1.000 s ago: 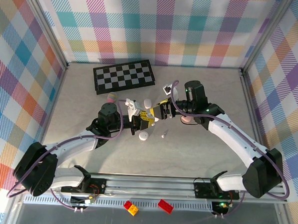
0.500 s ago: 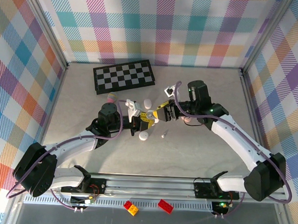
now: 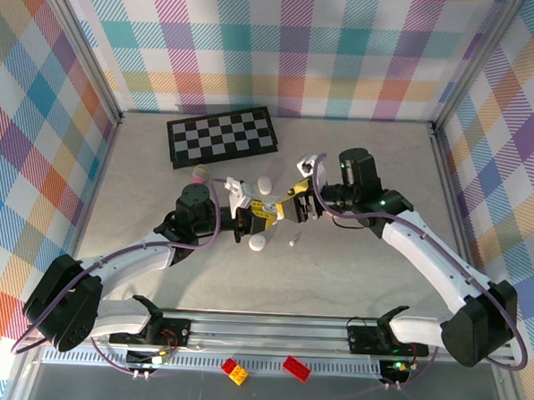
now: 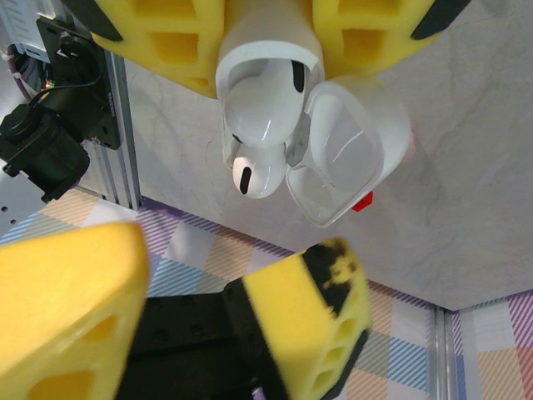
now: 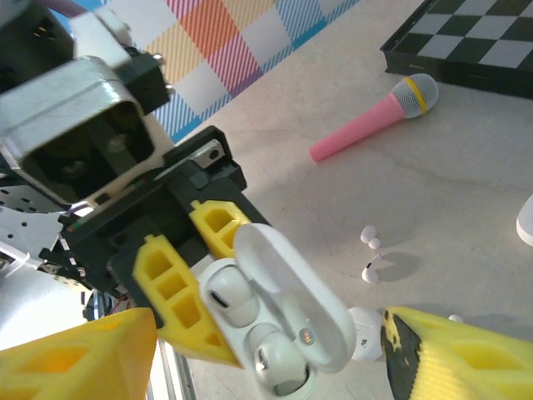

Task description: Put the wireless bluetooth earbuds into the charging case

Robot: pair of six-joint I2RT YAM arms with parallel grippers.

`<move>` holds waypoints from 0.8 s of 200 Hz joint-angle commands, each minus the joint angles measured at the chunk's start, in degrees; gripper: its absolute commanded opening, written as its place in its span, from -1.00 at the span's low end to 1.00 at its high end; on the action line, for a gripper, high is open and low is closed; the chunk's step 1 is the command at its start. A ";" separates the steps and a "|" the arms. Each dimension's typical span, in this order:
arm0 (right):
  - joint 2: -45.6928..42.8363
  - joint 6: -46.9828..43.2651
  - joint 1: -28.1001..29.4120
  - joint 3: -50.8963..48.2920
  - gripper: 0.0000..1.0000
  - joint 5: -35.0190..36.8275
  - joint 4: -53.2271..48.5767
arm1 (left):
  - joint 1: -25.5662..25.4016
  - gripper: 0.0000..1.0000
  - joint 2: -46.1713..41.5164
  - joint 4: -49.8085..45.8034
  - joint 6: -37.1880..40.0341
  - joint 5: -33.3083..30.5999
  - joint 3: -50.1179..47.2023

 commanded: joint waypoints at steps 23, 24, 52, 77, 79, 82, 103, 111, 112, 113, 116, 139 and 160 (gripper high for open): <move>3.59 -0.95 0.09 2.52 0.49 -9.19 -0.45 | 0.27 -0.90 -0.37 1.53 -0.24 1.68 1.16; 3.55 -1.02 0.09 2.52 0.49 -9.37 -0.45 | 0.27 -0.90 -0.40 1.44 -0.25 1.69 1.11; 1.50 -1.88 0.00 0.84 0.33 -10.04 1.16 | 0.27 -0.90 -0.38 1.12 -0.33 0.78 0.81; -0.11 -2.35 0.00 -0.62 0.22 -11.84 2.78 | 0.31 -0.90 0.02 0.99 -0.29 0.40 0.82; -0.22 -2.33 0.00 -0.75 0.21 -11.94 2.81 | 0.28 -0.90 0.08 1.04 -0.33 0.39 0.81; -0.38 -2.39 0.00 -0.93 0.19 -12.10 2.91 | 0.28 -0.90 0.10 1.08 -0.34 0.34 0.81; -1.20 -3.20 0.00 -1.94 0.10 -13.06 2.97 | 0.27 -0.90 0.36 1.15 -0.43 0.38 1.07; -1.29 -3.54 0.00 -2.13 0.07 -12.91 2.52 | 0.27 -0.90 0.45 1.15 -0.57 0.47 1.14; -1.30 -3.59 0.00 -2.14 0.07 -12.81 2.48 | 0.27 -0.90 0.41 1.12 -0.59 0.43 1.15; -1.35 -3.62 0.00 -2.14 0.07 -12.75 2.42 | 0.27 -0.90 0.38 1.15 -0.55 0.45 1.15; -1.38 -3.85 0.00 -2.16 0.07 -12.52 2.28 | 0.27 -0.90 0.44 1.17 -0.68 0.58 1.16; -1.40 -4.01 0.00 -2.42 0.25 -7.55 2.02 | 0.28 -0.90 0.45 1.17 -1.21 1.41 1.49; -1.34 -3.05 0.00 -3.30 0.46 -0.93 3.93 | 0.30 -0.90 0.36 1.20 -1.42 2.15 1.43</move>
